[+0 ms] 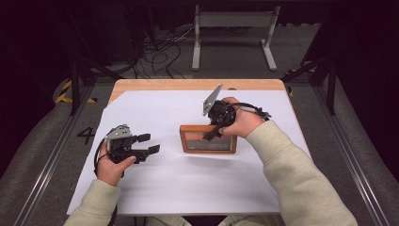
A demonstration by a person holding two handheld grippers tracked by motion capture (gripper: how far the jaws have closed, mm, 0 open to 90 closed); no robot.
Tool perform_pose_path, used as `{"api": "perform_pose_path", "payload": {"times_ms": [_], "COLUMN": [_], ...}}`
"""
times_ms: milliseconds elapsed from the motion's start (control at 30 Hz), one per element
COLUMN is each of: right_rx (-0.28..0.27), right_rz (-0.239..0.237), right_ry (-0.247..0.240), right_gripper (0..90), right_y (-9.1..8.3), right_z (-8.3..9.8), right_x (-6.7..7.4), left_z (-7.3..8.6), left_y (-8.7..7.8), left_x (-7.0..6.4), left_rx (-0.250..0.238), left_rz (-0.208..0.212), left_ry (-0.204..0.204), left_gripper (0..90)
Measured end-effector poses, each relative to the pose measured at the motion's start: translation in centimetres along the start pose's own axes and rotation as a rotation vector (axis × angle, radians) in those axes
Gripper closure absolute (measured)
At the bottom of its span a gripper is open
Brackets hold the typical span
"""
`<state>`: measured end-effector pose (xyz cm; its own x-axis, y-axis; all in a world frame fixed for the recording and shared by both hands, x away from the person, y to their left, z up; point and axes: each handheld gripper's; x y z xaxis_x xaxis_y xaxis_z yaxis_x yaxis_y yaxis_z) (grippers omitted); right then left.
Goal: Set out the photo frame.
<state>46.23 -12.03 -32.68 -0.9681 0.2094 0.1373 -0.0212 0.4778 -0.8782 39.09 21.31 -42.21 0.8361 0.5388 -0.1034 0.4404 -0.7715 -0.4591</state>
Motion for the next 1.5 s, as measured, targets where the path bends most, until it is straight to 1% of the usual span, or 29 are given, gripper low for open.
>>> {"api": "perform_pose_path", "payload": {"times_ms": [67,167,233,267,400,567,667,733,833,933,967,1033,1167,1300,1333,1367,1400,1467,1500], "right_rx": [0.001,0.002,-0.010,-0.008,-0.013,-0.004,-0.004,-0.015,-0.005,-0.008,-0.014,-0.014,-0.017,-0.018,-0.018,-0.028,-0.042,-0.084,-0.102], "right_rz": [-0.012,-0.029,-0.029,-0.033,-0.042,-0.057,-0.056,-0.060,-0.057,-0.054,-0.046,-0.045,-0.031,-0.029,-0.023,-0.018,-0.004,0.012,0.024], "right_ry": [0.003,0.000,0.016,0.010,0.023,0.030,0.034,0.035,0.014,0.006,-0.012,-0.018,-0.079,-0.078,-0.062,-0.063,-0.054,-0.015,0.004], "right_gripper": [70.9,70.9,70.9,70.9,70.9,70.9,70.9,70.8,70.8,70.8,70.8,70.7,70.7,70.4,69.6,68.2,64.8,52.6,44.1], "right_y": [0.3,0.5,0.7,0.8,1.2,1.7,2.0,2.1,2.2,2.2,2.2,2.2,2.2,2.2,2.1,2.1,2.0,1.7,1.6], "right_z": [0.2,0.4,0.7,0.9,1.4,1.9,2.2,2.4,2.5,2.5,2.6,2.6,2.4,2.4,2.5,2.5,2.5,2.5,2.5], "right_x": [-0.4,-0.9,-1.2,-1.3,-1.8,-2.2,-2.4,-2.6,-2.7,-2.8,-3.0,-3.0,-3.2,-3.2,-3.2,-3.2,-3.2,-3.3,-3.3], "left_z": [0.0,0.0,0.0,0.0,0.0,-0.1,-0.1,-0.1,-0.1,-0.1,-0.1,-0.1,-0.1,-0.1,-0.1,-0.1,-0.1,-0.1,-0.1], "left_y": [0.0,0.1,0.1,0.1,0.1,0.2,0.3,0.3,0.4,0.4,0.4,0.4,0.5,0.5,0.5,0.5,0.5,0.5,0.5], "left_x": [0.1,0.1,0.1,0.1,0.0,0.0,0.1,0.1,0.0,0.0,0.0,0.0,0.0,0.0,0.0,0.0,0.0,0.0,0.0], "left_rx": [-0.002,0.000,-0.001,-0.001,0.002,0.006,0.006,0.006,0.007,0.009,0.008,0.009,0.011,0.011,0.011,0.011,0.011,0.014,0.015], "left_rz": [-0.005,-0.006,-0.006,-0.006,-0.005,-0.002,-0.001,-0.001,0.000,-0.002,-0.003,-0.002,0.000,0.004,0.002,0.002,0.003,0.006,0.007], "left_ry": [0.009,0.011,0.011,0.011,0.010,0.015,0.013,0.011,0.016,0.019,0.016,0.018,0.020,0.020,0.021,0.019,0.019,0.018,0.018], "left_gripper": [31.9,31.9,32.0,31.9,31.9,31.9,31.8,31.8,31.7,31.8,31.8,31.8,31.8,31.7,31.7,31.7,31.7,31.6,31.5]}}
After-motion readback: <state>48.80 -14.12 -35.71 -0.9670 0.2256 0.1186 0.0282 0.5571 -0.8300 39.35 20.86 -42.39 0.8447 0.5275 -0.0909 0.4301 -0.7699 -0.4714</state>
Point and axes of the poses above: each handheld gripper's, and its own axes: y roughly forward along the jaws, z roughly out of its underside, x roughly to its left, and after that the axes turned 8 degrees about y, right-handed
